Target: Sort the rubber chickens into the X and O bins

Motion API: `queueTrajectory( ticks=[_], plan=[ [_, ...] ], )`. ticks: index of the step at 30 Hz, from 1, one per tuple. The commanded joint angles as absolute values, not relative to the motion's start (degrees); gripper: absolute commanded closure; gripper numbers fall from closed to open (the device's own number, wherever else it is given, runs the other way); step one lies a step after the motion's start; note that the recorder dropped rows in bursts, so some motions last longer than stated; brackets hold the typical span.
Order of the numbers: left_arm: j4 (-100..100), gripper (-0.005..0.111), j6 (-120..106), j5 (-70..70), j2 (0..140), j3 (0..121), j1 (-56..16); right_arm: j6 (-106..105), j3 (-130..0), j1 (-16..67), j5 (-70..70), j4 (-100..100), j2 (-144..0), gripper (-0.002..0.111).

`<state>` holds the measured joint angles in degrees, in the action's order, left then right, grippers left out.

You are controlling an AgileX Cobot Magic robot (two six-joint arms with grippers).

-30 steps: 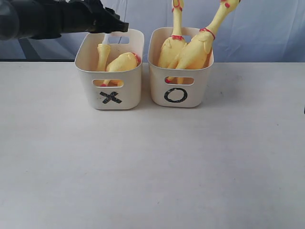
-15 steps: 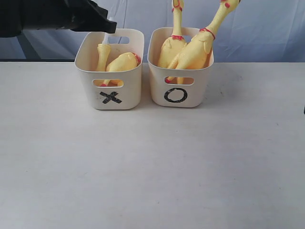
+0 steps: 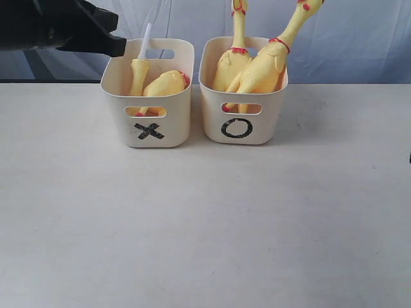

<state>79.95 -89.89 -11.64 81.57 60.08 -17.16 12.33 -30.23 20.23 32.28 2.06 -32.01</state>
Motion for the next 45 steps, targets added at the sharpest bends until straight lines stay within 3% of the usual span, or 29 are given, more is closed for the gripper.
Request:
queueTrajectory(
  ticks=[1,17,27,45],
  plan=[
    [79.6,0.106,-88.7,-12.0,75.4,56.2,-17.2,12.0,-30.0,20.2,32.5,1.8,-31.6,0.108],
    [78.7,0.106,-88.5,-11.8,52.2,45.5,-17.2,12.0,-30.0,19.6,32.7,1.8,-24.3,0.108],
    [78.6,0.106,-88.6,-5.9,37.2,41.5,-17.2,12.0,-30.0,7.7,32.7,1.8,-10.3,0.108],
    [78.4,0.106,-88.7,-0.4,31.1,41.5,-17.2,12.0,-30.0,6.7,32.7,1.8,-4.5,0.108]
  ],
)
